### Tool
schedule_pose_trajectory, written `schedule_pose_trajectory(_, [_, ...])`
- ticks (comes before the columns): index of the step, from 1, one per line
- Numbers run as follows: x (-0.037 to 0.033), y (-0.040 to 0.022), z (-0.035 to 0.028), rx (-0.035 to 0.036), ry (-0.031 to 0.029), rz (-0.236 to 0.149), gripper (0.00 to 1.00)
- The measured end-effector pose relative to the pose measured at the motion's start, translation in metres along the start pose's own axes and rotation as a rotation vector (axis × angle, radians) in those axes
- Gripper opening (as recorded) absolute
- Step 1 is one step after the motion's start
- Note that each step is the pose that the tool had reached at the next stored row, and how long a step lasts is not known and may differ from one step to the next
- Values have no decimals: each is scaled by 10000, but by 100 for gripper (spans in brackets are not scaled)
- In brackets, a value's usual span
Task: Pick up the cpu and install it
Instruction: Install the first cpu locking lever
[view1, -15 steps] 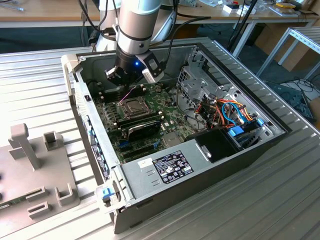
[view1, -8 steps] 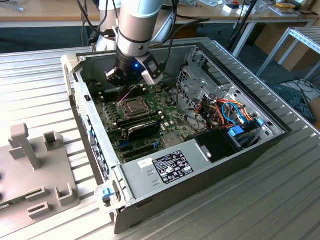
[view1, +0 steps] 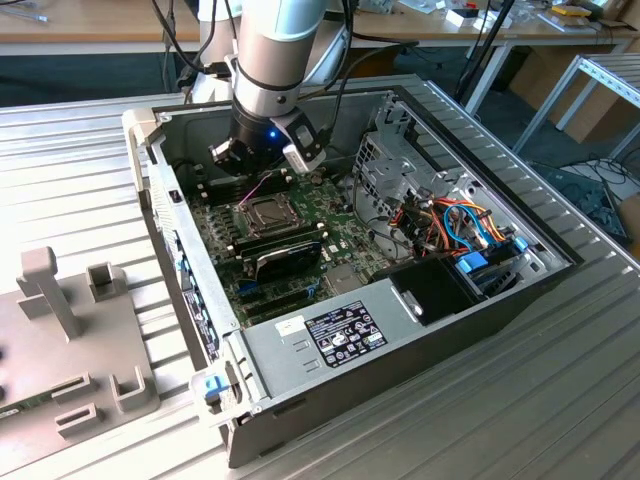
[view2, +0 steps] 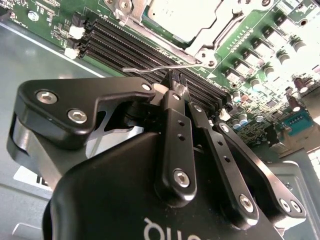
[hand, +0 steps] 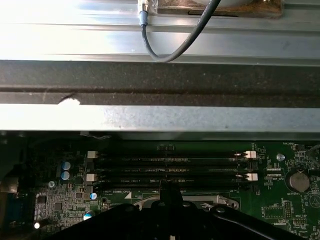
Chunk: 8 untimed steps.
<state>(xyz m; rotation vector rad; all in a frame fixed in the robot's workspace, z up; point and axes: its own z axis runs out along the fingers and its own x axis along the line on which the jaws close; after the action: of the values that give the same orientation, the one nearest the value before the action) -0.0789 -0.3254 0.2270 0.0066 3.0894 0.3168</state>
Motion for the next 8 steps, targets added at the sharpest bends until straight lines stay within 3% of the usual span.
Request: schedule_pose_trajectory(8, [-34, -3, 16, -2, 0, 0, 11])
